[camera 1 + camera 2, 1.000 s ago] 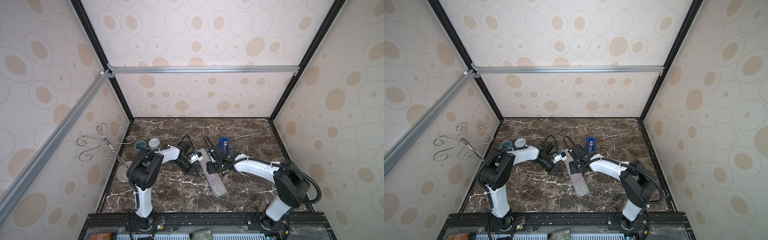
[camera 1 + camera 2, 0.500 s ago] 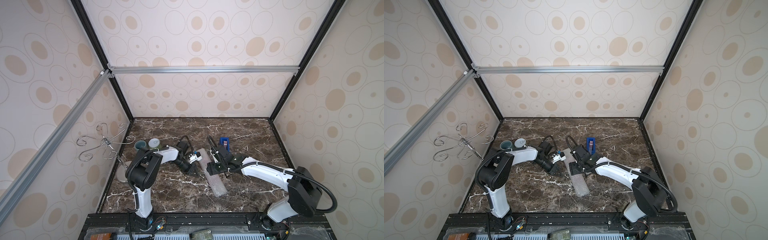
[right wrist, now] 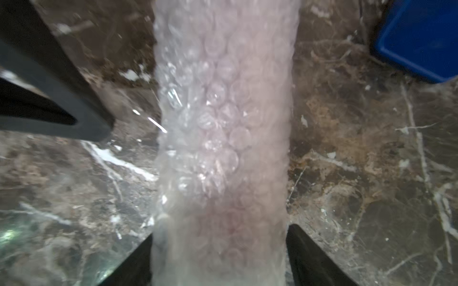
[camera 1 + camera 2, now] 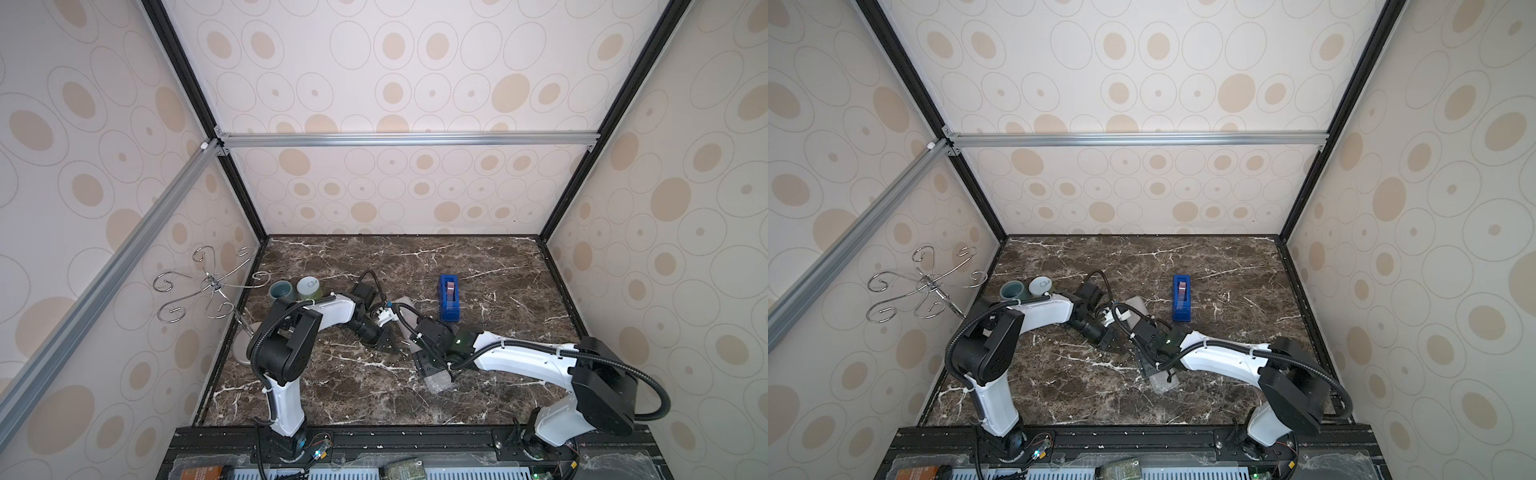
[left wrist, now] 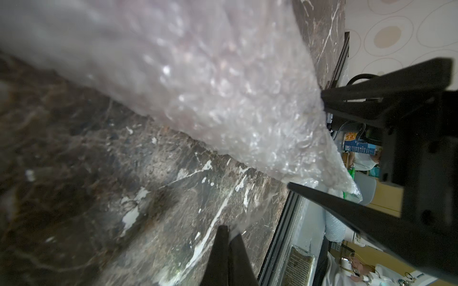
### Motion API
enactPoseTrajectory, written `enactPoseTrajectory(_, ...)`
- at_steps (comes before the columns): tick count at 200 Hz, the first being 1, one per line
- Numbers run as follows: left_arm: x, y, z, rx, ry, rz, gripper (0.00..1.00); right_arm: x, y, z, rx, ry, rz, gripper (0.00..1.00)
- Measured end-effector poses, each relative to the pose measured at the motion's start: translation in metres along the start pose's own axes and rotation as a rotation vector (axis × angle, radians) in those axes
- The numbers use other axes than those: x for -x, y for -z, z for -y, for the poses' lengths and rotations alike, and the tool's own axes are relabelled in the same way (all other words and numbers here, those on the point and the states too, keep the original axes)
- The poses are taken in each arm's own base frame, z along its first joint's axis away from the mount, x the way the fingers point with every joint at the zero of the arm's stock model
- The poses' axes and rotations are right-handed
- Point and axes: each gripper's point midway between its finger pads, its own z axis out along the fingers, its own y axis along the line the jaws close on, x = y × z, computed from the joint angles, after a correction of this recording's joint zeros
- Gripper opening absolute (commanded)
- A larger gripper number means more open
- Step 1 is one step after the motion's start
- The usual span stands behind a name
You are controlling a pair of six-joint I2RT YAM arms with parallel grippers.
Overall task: Wrap wine bottles in bubble wrap
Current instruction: Stick the tape on the bubble wrap.
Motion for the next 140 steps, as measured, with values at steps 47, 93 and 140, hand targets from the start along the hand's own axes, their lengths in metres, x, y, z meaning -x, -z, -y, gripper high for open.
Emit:
enactPoseTrajectory(47,0.005,0.008,0.009,0.004,0.012,0.042,0.00,0.003,-0.004,0.002,-0.092,0.029,0.027,0.59)
enactPoseTrajectory(93,0.009,0.013,0.014,0.002,0.024,0.073,0.00,0.008,0.000,0.007,-0.116,0.037,0.078,0.49)
enactPoseTrajectory(140,-0.006,0.002,0.008,-0.024,0.092,0.071,0.00,0.009,0.000,0.010,-0.118,0.046,0.117,0.44)
